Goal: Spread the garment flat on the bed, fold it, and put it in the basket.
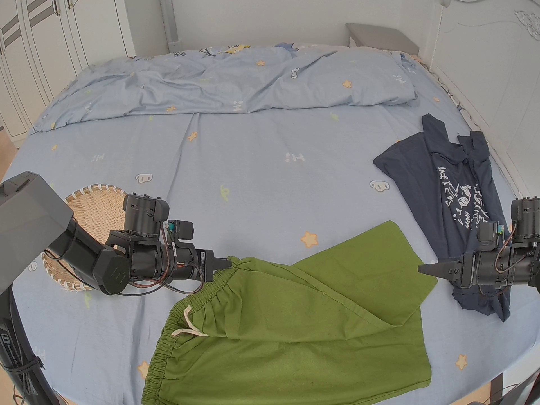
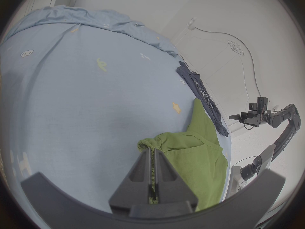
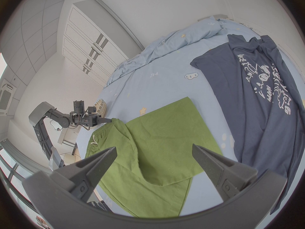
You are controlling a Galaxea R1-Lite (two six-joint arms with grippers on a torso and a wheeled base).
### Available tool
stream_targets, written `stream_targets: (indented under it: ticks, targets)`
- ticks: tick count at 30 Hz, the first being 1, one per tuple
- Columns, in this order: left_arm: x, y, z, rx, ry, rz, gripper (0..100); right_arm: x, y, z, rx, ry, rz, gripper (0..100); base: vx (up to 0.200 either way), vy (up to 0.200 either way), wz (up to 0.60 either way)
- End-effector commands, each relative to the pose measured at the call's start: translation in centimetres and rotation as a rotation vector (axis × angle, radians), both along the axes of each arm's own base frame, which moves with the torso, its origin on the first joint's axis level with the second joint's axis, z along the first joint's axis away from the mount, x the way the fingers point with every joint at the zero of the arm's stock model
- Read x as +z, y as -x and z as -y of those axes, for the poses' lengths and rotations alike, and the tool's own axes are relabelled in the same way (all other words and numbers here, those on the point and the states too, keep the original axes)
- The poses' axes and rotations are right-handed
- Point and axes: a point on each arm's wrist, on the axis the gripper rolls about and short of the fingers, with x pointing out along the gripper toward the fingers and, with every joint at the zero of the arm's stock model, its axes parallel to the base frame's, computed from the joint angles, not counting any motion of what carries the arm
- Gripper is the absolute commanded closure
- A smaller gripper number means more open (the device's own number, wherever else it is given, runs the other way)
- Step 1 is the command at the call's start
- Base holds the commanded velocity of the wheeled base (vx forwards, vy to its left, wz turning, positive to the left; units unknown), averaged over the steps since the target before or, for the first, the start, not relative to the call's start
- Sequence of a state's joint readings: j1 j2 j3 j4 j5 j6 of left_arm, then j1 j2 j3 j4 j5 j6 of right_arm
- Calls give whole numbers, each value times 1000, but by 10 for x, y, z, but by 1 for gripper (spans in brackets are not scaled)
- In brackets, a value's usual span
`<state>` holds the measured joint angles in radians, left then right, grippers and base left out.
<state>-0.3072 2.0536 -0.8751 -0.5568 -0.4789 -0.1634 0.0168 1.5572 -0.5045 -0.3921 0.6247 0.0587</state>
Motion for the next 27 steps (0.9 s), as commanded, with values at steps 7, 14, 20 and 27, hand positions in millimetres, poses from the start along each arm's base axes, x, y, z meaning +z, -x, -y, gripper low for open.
stream_targets:
  ticks: [7, 14, 20, 27]
  targets:
    - [13, 0, -5, 19, 18, 35, 100, 0, 0, 0, 0, -1, 0, 0, 0, 0, 0]
    - [55, 1, -45, 145, 75, 123, 100, -1, -3, 3, -13, -1, -4, 0, 0, 0, 0]
    - [60, -2, -58, 176, 84, 140, 100, -1, -4, 3, -15, -1, -4, 0, 0, 0, 0]
    - [63, -5, -62, 190, 85, 155, 100, -5, -7, 6, -24, 1, -18, 0, 0, 0, 0]
